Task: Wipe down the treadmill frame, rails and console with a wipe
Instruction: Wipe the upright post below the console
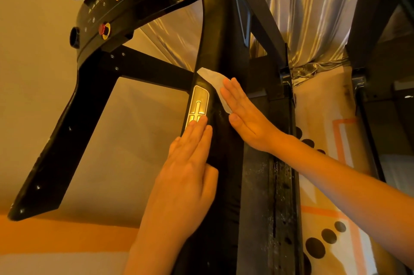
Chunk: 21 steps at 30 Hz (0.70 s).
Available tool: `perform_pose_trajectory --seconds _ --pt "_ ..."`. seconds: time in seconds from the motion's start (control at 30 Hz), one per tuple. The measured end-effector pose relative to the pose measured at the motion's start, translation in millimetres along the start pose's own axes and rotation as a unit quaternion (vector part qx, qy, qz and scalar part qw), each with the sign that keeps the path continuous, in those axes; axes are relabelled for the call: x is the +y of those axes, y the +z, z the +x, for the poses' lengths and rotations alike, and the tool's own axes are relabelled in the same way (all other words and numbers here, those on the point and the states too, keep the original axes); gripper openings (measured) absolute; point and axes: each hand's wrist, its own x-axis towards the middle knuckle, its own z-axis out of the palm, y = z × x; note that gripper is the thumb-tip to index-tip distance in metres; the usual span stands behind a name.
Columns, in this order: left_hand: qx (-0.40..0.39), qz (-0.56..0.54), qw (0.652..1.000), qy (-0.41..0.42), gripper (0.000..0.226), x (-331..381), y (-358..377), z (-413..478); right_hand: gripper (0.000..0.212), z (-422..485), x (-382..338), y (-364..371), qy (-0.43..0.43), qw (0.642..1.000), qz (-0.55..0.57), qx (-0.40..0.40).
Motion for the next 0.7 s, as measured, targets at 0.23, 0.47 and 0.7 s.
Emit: perform_pose_trajectory --seconds 0.23,0.47,0.7 --pt "0.008 0.000 1.000 0.007 0.061 1 0 1 0.049 -1 -12 -12 0.017 0.997 -0.031 0.071" --pt "-0.004 0.012 1.000 -0.002 0.061 2 -1 1 0.053 18 -1 -12 -0.065 0.987 -0.125 0.082" --pt "-0.014 0.015 1.000 -0.016 0.063 6 -5 2 0.061 33 2 -6 -0.064 0.994 -0.079 0.031"
